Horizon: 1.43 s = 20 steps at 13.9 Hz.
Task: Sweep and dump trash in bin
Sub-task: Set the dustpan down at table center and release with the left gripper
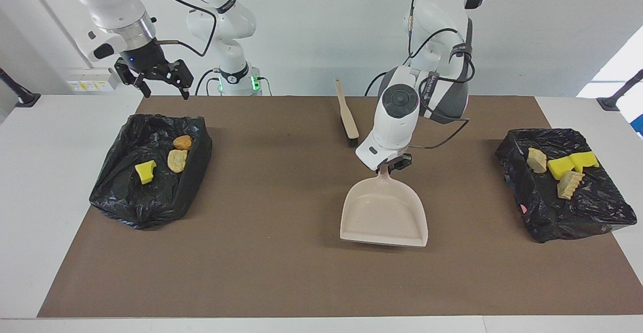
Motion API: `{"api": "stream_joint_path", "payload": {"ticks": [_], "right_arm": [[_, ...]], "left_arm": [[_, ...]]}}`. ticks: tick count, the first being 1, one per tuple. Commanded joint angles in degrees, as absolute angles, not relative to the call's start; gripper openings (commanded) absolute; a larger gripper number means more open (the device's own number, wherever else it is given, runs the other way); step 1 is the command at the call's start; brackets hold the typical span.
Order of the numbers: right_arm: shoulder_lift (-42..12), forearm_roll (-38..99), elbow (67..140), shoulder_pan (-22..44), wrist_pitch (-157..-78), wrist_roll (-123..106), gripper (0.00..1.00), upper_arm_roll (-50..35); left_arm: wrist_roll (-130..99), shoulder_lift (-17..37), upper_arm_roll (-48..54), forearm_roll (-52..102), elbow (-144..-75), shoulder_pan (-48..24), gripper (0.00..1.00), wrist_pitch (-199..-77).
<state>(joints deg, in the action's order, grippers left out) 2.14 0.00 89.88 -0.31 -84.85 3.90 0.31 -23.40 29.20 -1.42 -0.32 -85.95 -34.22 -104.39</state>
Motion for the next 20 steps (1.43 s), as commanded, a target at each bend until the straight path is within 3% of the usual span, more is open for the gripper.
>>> {"api": "stream_joint_path", "payload": {"ticks": [1, 2, 3, 4, 5, 7, 12, 17, 20], "right_arm": [[2.5, 0.2, 90.4, -0.4, -85.3, 4.8, 1.00, 0.2], [2.5, 0.2, 90.4, -0.4, -85.3, 4.8, 1.00, 0.2], [2.5, 0.1, 90.4, -0.4, -85.3, 4.8, 1.00, 0.2], [2.5, 0.1, 90.4, -0.4, -85.3, 4.8, 1.00, 0.2], [2.5, 0.2, 90.4, -0.4, -85.3, 4.8, 1.00, 0.2], [2.5, 0.2, 90.4, -0.4, -85.3, 4.8, 1.00, 0.2], [2.5, 0.1, 90.4, -0.4, -85.3, 4.8, 1.00, 0.2], [2.5, 0.2, 90.4, -0.4, -85.3, 4.8, 1.00, 0.2], [2.5, 0.1, 90.4, -0.4, -85.3, 4.8, 1.00, 0.2]], "left_arm": [[-25.1, 30.9, -2.6, 0.1, -83.3, -35.2, 0.00, -104.9], [-25.1, 30.9, -2.6, 0.1, -83.4, -35.4, 0.05, -104.9], [-25.1, 30.8, -2.6, 0.0, -83.5, -35.7, 0.36, -104.9], [-25.1, 30.8, -2.6, 0.1, -83.5, -35.7, 0.88, -104.9], [-25.2, 30.7, -2.6, 0.1, -83.5, -35.7, 1.00, -104.9], [-25.1, 29.4, -2.6, -0.2, -84.1, -35.3, 1.00, -104.9], [-24.3, 18.9, -3.2, -0.2, -88.8, -31.5, 1.00, -102.7], [-16.1, 5.1, -3.2, -0.2, -91.7, -21.1, 1.00, -98.0], [-5.6, -0.2, -3.2, -0.2, -91.8, -14.1, 1.00, -93.0]]}}
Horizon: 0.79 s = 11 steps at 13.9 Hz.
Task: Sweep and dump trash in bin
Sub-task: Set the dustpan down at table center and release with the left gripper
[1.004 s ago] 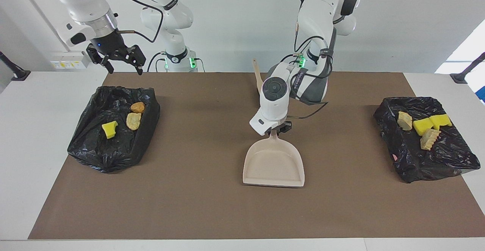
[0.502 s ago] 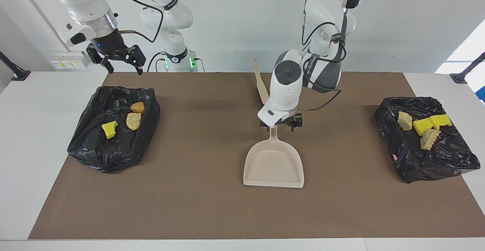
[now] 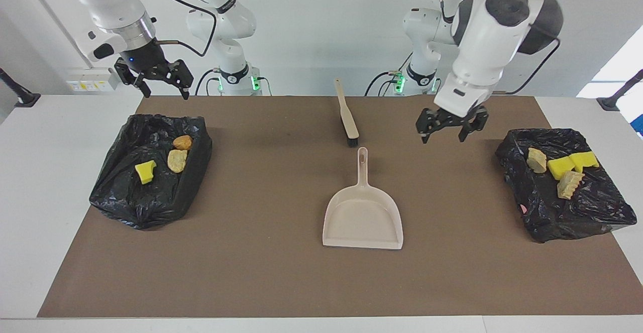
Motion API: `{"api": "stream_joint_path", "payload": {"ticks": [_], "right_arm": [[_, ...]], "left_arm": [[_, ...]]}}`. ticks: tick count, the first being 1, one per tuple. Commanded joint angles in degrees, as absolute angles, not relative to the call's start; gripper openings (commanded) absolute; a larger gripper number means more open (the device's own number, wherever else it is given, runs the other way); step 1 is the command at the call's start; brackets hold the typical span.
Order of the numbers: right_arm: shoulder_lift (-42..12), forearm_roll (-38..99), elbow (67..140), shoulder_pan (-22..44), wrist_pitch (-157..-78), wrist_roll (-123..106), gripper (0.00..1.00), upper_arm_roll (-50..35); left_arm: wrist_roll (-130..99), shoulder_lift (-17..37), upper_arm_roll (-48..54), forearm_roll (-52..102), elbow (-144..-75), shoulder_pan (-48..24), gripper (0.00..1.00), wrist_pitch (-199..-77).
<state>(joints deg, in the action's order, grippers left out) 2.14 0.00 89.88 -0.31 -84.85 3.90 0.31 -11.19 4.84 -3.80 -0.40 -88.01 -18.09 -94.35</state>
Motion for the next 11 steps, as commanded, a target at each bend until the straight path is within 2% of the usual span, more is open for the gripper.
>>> {"api": "stream_joint_path", "payload": {"ticks": [1, 5, 11], "right_arm": [[2.5, 0.2, 90.4, -0.4, -85.3, 4.8, 1.00, 0.2], [2.5, 0.1, 90.4, -0.4, -85.3, 4.8, 1.00, 0.2], [2.5, 0.2, 90.4, -0.4, -85.3, 4.8, 1.00, 0.2]], "left_arm": [[-1.4, -1.6, -3.2, -0.2, -91.8, -11.5, 1.00, -91.8], [8.3, -5.7, -3.2, -0.2, -93.2, -6.0, 1.00, -87.7], [8.4, -4.1, -3.3, -0.4, -89.9, -4.8, 1.00, -88.1]]}}
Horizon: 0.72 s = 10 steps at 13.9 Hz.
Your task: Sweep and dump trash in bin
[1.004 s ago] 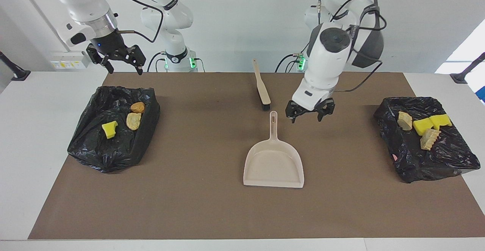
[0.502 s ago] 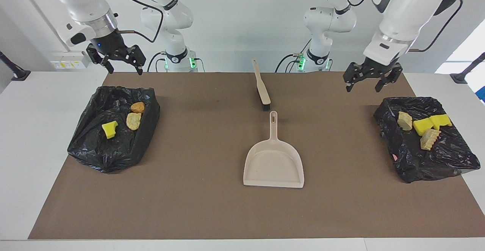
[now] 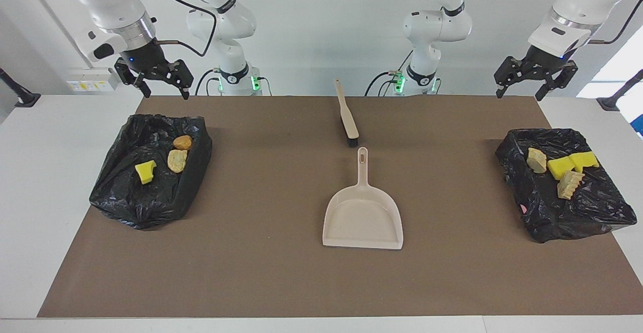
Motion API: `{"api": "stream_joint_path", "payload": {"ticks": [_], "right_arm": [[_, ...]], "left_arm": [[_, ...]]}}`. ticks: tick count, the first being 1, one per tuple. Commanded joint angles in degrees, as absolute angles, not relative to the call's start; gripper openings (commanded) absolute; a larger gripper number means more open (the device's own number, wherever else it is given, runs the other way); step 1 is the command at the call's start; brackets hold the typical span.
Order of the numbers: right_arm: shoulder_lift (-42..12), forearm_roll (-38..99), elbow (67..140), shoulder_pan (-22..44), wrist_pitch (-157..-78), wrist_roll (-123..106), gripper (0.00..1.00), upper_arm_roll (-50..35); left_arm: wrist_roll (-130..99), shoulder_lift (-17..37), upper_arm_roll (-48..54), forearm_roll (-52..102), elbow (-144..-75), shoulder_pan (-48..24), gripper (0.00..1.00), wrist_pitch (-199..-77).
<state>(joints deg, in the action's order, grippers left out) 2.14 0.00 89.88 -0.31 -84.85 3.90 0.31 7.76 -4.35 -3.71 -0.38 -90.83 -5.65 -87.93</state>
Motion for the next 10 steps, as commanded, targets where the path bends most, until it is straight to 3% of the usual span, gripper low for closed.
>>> {"api": "stream_joint_path", "payload": {"ticks": [1, 5, 10], "right_arm": [[2.5, 0.1, 90.4, -0.4, -85.3, 4.8, 1.00, 0.2], [2.5, 0.2, 90.4, -0.4, -85.3, 4.8, 1.00, 0.2], [2.5, 0.1, 90.4, -0.4, -85.3, 4.8, 1.00, 0.2]], "left_arm": [[8.6, -3.2, -3.3, -0.2, -89.4, -4.8, 1.00, -87.6], [8.6, -0.5, -3.5, 0.4, -85.1, -4.0, 1.00, -85.0], [8.4, -1.2, -3.3, 0.1, -85.4, -4.0, 1.00, -86.0]]}}
